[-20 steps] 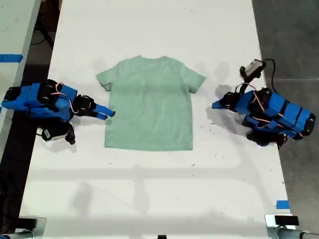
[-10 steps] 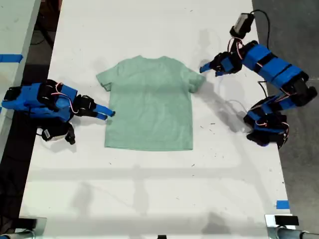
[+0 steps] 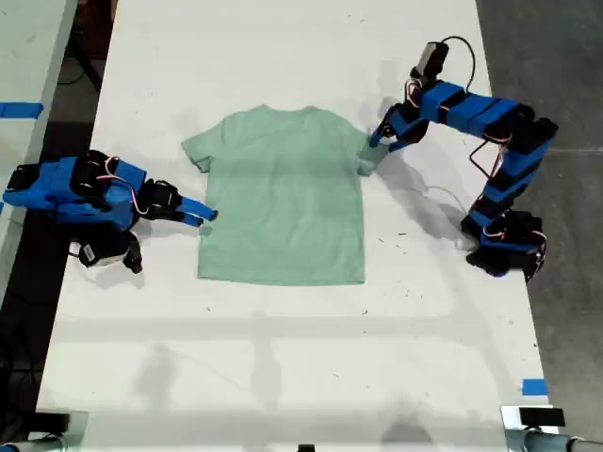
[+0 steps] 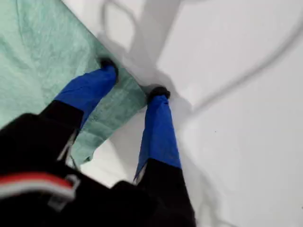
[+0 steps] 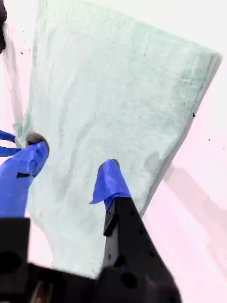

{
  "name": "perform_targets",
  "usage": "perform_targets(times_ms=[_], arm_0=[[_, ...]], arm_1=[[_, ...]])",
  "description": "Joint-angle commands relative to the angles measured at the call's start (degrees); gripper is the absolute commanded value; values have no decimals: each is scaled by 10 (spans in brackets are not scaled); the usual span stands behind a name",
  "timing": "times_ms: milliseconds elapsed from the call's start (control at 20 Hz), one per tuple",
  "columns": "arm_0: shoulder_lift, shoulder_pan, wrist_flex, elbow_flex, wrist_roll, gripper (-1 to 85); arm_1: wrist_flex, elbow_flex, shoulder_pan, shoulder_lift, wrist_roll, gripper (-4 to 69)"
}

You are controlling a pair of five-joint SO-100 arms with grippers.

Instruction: Fold t shirt

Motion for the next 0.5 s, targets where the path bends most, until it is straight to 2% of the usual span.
perform_targets(times_ms=[0, 150, 300, 450], arm_0=[[4, -4, 1, -8, 1, 200], [4, -4, 1, -8, 1, 200], [4, -4, 1, -8, 1, 200], [4, -4, 1, -8, 1, 200]], arm_1=[[-3, -9, 5, -10, 19, 14], [51, -57, -9, 16, 19, 14], [52, -98, -60, 115, 7, 14], [23, -160, -166, 156, -9, 14]])
